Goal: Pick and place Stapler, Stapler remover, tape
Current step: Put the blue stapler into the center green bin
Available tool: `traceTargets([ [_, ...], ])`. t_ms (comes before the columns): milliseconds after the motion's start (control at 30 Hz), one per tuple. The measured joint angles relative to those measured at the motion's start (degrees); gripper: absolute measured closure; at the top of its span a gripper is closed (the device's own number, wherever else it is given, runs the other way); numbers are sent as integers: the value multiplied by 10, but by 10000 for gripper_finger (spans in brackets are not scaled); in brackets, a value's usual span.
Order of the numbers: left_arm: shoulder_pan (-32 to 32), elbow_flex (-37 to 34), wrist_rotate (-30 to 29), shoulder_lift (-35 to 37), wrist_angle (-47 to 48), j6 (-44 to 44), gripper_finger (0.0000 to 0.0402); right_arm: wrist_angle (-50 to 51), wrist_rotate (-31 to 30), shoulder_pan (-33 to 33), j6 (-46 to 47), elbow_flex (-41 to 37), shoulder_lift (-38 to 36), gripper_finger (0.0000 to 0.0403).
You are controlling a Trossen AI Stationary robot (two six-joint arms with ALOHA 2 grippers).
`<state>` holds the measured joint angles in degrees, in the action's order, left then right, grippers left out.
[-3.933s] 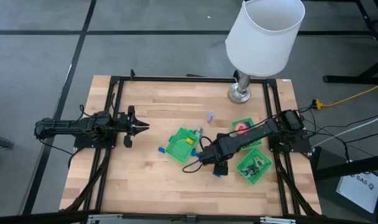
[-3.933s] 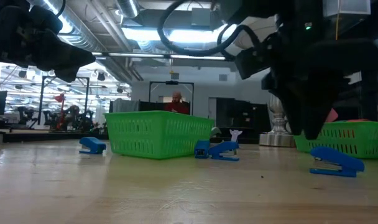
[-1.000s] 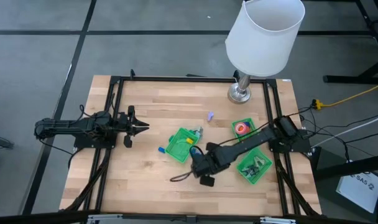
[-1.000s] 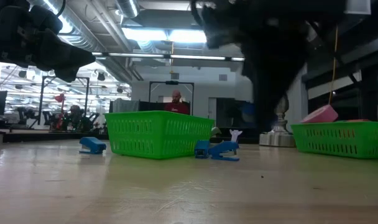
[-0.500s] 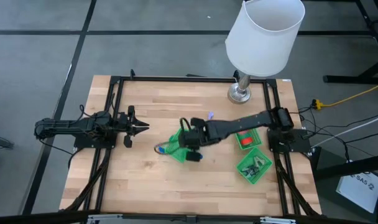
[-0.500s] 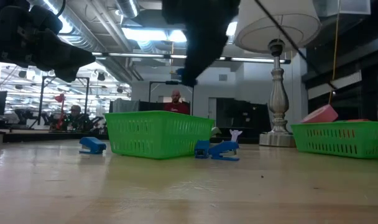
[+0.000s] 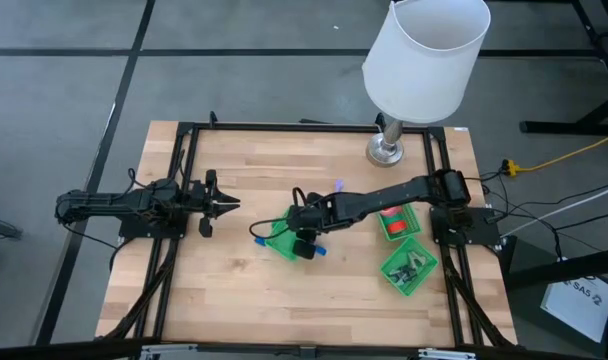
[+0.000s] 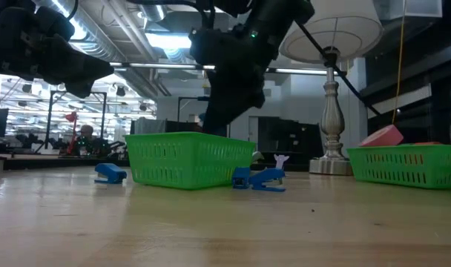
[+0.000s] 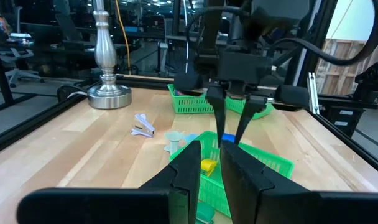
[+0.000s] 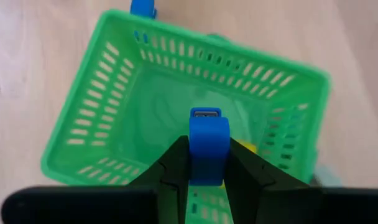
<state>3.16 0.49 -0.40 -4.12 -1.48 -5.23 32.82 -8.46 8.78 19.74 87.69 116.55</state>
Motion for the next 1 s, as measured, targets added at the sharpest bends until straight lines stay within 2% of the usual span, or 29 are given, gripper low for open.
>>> traceTargets([
  [633,0,0,0,0,0,0,343,-8,32,-17,26,-10,31,325],
  [1000,0,0,0,0,0,0,343,0,32,-17,30,-10,31,273],
])
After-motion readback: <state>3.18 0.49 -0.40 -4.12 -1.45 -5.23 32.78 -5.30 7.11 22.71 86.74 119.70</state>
